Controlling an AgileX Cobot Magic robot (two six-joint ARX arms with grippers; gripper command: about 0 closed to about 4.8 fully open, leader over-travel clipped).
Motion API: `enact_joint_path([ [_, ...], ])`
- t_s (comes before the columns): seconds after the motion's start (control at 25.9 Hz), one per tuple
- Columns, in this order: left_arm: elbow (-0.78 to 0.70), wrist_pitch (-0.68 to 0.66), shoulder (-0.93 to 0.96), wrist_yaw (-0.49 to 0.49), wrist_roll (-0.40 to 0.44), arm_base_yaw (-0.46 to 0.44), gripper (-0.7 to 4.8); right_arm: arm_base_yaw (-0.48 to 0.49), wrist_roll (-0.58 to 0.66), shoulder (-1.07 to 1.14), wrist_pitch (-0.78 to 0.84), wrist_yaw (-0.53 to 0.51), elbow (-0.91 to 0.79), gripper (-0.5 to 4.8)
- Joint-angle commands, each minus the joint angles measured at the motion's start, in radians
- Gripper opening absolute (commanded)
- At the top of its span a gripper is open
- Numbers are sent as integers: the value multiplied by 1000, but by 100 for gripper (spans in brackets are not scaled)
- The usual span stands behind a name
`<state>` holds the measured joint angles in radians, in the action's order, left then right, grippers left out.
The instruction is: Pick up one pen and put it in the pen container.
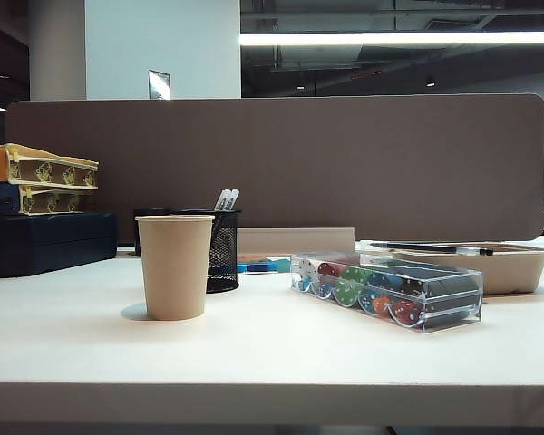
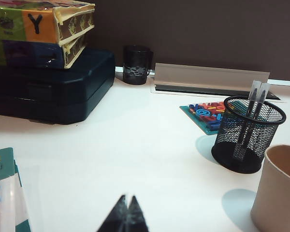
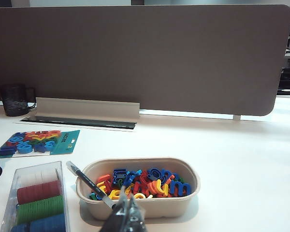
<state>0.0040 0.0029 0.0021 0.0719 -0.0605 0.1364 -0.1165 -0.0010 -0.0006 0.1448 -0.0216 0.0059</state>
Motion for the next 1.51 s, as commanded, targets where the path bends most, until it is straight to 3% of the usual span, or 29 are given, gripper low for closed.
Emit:
enact_joint_path([
  [0.04,3,9,0,3,0,0,-6,-2,17,-3,17,1,-5,-6],
  [0.54,6,30,0,-8,0,0,-5,-2,79,-3,17,2,-2,-5],
  [0.58,7,46,0,-8,0,0,19,-2,82,-3,18,2,-1,-4],
  [0.66,8,59,0,-9,0,0,70,-2,82,-3,18,2,0,9],
  [0.77,14,59,0,-9,0,0,71,-2,84,-3,29,2,3,54],
  [1.08,53,66,0,-9,1,0,71,-1,83,6,29,4,57,61],
  [1.32,79,71,0,-32,6,0,72,-2,83,8,5,3,93,117],
  [1.51,103,74,2,-35,27,0,84,-1,82,9,-34,4,123,119],
])
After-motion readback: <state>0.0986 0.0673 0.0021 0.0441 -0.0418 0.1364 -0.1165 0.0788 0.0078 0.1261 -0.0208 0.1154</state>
